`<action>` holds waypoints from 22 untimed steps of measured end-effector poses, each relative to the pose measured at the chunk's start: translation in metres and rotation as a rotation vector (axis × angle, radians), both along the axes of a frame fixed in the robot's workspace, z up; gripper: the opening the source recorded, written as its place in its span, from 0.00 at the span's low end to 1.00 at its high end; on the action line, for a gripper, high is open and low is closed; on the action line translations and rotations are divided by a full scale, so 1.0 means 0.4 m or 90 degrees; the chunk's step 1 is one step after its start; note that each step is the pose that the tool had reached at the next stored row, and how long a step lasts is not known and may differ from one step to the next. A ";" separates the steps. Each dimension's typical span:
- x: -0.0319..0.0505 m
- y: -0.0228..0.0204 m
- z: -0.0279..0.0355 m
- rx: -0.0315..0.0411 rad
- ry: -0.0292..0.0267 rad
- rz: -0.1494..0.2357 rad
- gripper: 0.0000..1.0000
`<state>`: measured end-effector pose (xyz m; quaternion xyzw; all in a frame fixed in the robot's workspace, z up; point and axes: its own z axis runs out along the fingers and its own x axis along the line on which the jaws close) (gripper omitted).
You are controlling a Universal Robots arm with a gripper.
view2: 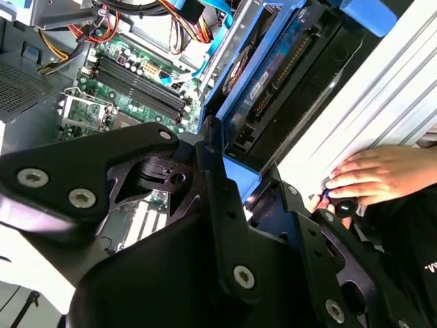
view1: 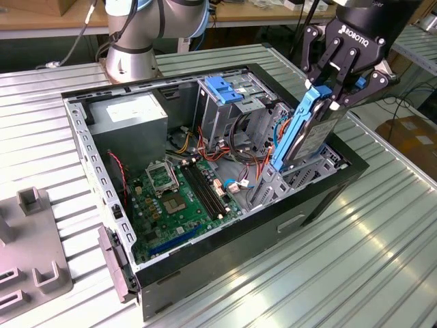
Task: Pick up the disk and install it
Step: 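Insert the disk into the insertion slot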
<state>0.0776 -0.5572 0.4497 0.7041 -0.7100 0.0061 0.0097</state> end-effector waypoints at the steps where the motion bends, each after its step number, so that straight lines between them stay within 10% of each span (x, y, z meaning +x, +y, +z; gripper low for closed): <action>1: 0.000 0.000 -0.001 -0.0001 0.0000 0.000 0.37; 22: 0.000 0.005 -0.051 0.0000 0.0000 0.000 0.37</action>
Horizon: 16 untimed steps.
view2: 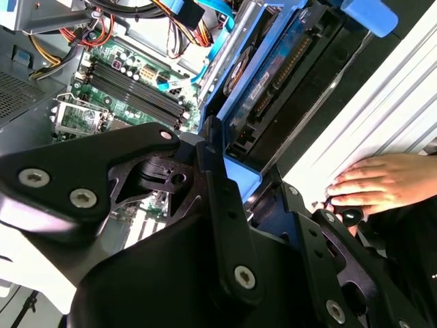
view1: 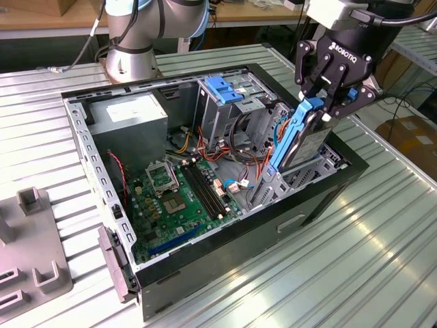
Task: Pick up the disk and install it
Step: 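Insert the disk into the insertion slot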
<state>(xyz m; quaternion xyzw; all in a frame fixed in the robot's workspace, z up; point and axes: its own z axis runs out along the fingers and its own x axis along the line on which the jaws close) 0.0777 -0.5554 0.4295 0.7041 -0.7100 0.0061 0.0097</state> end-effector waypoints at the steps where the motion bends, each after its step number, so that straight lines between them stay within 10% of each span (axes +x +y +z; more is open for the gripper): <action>1: 0.000 0.000 -0.003 0.0000 0.0000 0.000 0.37; 13: 0.000 0.000 -0.007 0.0002 0.0000 0.000 0.37; 14: 0.000 0.000 -0.046 0.0000 0.0000 0.000 0.37; 16: 0.000 0.000 -0.068 0.0000 0.0000 0.000 0.37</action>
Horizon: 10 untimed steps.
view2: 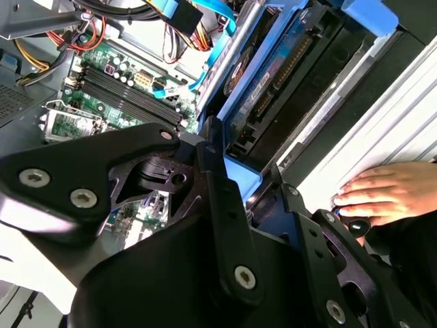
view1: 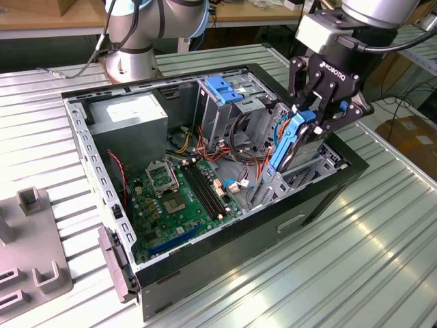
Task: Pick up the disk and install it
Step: 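Insert the disk into the insertion slot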
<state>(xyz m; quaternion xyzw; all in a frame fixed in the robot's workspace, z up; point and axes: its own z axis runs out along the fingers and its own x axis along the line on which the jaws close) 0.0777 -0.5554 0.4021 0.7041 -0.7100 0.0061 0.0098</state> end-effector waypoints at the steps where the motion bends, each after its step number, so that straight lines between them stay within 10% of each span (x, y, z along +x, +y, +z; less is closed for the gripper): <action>1: 0.000 0.000 -0.006 0.0000 0.0000 0.000 0.37; 10: 0.000 0.000 -0.045 0.0001 0.0000 0.000 0.37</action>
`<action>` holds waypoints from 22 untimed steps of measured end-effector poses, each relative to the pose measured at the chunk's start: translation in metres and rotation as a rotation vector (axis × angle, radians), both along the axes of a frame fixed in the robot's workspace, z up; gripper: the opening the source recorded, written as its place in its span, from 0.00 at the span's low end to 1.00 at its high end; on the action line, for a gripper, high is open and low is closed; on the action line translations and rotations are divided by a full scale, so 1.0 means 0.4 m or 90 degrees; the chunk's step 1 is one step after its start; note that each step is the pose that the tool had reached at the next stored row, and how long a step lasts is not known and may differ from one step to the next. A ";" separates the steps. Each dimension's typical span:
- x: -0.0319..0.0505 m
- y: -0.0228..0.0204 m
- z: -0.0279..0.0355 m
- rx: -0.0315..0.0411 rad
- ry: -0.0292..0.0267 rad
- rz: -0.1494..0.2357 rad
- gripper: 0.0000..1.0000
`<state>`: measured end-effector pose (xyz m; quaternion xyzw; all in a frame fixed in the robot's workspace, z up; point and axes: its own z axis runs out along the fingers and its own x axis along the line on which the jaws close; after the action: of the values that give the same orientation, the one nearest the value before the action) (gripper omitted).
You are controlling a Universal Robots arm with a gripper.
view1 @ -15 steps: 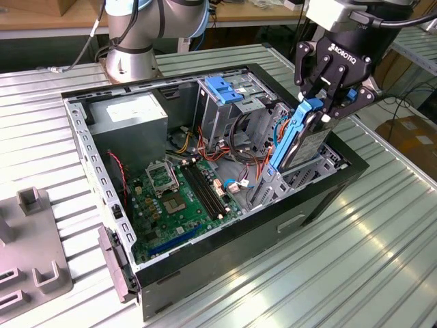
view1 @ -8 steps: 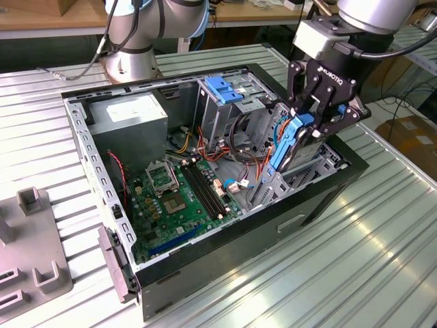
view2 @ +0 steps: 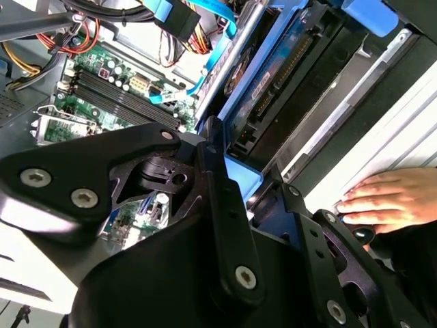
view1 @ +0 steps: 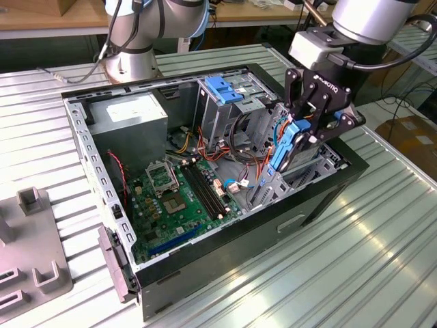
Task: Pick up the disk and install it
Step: 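Insert the disk into the insertion slot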
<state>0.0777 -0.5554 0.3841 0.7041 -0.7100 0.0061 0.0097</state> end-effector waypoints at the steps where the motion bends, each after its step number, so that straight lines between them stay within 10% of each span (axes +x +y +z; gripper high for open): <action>1: 0.000 0.000 -0.002 -0.0001 0.0000 0.000 0.37; 22: 0.000 0.000 -0.012 0.0002 0.0000 0.000 0.37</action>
<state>0.0777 -0.5554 0.3791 0.7041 -0.7100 0.0060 0.0096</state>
